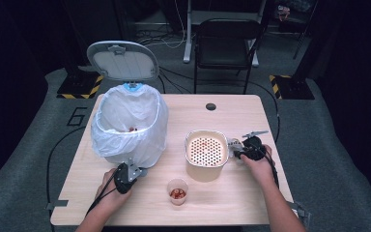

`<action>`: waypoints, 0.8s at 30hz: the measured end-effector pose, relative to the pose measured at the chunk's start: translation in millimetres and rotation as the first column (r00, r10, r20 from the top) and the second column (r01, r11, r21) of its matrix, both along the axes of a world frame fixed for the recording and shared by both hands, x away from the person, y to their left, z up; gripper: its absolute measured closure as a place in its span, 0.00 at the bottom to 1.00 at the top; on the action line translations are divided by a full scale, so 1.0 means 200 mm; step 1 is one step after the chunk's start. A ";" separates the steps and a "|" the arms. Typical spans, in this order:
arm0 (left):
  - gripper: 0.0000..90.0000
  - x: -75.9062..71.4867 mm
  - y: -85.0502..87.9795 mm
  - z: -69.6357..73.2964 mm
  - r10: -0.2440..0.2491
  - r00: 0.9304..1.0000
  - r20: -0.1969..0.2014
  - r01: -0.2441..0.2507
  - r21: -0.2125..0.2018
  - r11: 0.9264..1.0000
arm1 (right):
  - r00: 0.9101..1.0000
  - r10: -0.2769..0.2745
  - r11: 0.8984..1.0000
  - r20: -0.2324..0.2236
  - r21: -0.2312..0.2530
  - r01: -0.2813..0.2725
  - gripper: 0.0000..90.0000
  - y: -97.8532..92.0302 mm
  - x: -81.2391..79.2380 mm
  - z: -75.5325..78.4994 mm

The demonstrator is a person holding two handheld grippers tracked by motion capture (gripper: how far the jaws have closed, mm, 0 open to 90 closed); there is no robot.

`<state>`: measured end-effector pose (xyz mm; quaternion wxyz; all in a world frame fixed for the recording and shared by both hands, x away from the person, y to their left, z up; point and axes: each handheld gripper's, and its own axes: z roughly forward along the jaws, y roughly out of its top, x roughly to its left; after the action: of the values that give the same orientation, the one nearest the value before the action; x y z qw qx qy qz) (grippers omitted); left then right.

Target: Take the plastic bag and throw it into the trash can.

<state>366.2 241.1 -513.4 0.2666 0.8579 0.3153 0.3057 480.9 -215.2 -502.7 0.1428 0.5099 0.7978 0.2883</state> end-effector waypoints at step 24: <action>1.00 0.00 0.00 0.00 0.003 1.000 0.007 -0.003 0.000 1.000 | 0.996 0.010 0.999 0.089 0.043 -0.014 0.81 -0.12 -0.09 0.39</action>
<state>366.2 240.2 -514.1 0.2671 0.8563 0.3159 0.3091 462.8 -239.2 -425.4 0.1650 0.4948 0.7872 0.3289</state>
